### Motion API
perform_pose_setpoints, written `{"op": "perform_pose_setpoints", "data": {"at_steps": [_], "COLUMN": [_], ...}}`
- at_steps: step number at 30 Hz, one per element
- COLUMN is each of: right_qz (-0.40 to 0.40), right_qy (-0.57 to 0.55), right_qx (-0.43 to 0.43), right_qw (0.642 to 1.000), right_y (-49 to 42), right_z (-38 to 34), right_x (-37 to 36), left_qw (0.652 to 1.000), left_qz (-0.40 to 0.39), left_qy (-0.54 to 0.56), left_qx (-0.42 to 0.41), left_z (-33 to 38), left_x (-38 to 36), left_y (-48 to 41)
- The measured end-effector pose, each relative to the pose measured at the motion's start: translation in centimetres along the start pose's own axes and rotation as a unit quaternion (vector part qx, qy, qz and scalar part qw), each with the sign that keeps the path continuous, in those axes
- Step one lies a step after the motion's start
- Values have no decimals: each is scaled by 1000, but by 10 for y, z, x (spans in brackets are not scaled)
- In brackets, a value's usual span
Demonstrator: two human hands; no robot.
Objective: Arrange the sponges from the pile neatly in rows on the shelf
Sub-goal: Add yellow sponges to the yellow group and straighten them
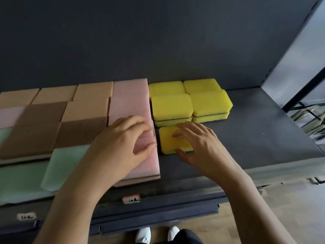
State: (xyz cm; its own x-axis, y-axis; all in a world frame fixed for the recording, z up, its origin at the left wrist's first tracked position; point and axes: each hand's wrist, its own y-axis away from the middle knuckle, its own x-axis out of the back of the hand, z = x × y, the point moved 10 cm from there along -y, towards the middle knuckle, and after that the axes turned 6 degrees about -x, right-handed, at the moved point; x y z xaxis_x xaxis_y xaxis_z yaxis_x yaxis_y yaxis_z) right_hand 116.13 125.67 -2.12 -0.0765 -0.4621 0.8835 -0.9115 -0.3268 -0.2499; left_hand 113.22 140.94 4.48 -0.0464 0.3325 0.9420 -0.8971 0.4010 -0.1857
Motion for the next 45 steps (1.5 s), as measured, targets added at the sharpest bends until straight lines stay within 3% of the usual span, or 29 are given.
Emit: {"op": "perform_pose_setpoints", "data": {"at_steps": [22,26,28,34,45], "right_qz": [-10,-54,-37,30,-83], "right_qy": [-26,-30,-35,-90,-122], "right_qx": [9,-5,4,75,267], "right_qw": [1000,998,999,993,952], "right_y": [-23,-20,-19,-26,-18], "right_z": [-5,-11,-18,-72,-264], "right_x": [-10,3,20,58,-14], "left_qw": [1000,1000,1000,990,938], "left_qz": [-14,-13,1,126,184], "left_qy": [23,2,-5,-38,-139], "left_qx": [-7,-10,-7,56,258], "left_z": [-6,-3,-1,-16,-82], "left_x": [-3,1,8,44,100], "left_y": [-4,-1,2,46,203]}}
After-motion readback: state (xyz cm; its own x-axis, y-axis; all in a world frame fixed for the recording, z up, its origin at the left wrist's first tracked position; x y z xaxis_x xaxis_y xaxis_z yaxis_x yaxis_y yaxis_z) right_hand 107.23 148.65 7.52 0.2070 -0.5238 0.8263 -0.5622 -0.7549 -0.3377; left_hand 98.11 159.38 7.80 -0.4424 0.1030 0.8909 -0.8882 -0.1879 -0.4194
